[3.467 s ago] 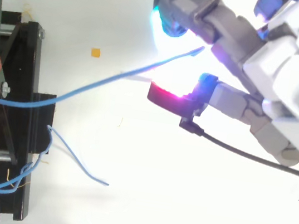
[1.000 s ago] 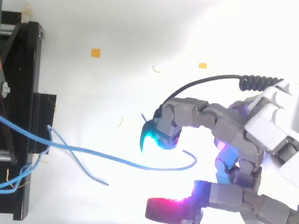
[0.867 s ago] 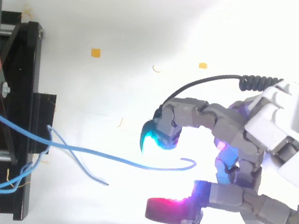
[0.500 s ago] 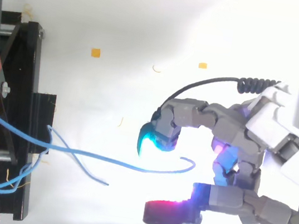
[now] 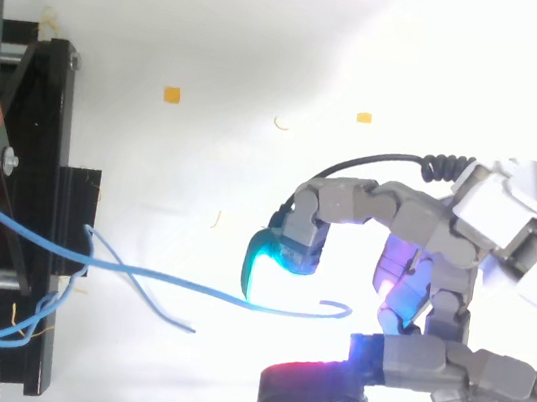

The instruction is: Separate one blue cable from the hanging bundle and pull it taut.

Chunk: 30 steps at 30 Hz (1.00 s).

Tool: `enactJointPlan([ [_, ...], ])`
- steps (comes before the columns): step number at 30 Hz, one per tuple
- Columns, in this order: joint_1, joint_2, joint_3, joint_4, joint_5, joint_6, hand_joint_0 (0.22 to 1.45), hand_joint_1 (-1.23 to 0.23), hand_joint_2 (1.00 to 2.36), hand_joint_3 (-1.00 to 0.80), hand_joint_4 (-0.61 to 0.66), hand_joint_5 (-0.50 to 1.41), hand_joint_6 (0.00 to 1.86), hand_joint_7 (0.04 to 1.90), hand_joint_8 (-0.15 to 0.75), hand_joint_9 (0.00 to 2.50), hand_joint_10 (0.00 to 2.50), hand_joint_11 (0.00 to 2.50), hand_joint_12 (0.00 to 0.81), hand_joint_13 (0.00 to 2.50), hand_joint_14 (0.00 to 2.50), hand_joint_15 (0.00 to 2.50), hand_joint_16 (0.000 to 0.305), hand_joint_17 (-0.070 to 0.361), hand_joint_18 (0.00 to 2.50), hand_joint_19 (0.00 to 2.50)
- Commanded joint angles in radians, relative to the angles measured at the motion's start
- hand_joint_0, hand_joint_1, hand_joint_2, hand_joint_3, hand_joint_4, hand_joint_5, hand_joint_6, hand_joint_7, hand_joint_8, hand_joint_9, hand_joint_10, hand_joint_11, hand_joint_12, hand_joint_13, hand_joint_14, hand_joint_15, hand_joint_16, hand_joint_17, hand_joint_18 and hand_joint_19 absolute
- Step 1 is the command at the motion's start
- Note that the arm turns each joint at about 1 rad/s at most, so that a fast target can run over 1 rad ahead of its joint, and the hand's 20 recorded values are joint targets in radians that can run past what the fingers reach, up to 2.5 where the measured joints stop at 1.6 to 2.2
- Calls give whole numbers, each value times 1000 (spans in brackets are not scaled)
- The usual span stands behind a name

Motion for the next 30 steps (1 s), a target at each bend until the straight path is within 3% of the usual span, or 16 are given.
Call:
enactJointPlan([
  [1,0,0,-15,2,-2,8,762,-760,1015,-296,55,147,504,1271,158,2104,25,618,300,1503,24,877,38,85,993,877],
  [5,2,0,-76,49,-5,22,762,-760,1014,-296,54,147,504,1271,152,2101,25,618,296,1501,25,880,38,85,993,878],
  [7,2,0,-87,79,-11,32,761,-760,1015,-293,56,148,503,1267,161,2102,27,620,301,1502,25,878,38,84,994,877],
  [23,2,0,-87,79,-9,29,760,-756,1013,-313,43,147,503,1270,157,2103,25,625,299,1504,25,882,38,85,994,873],
  [30,2,0,-87,79,-9,26,691,-716,1000,-497,66,146,503,1275,167,2104,25,628,293,1509,26,882,38,86,1013,865],
])
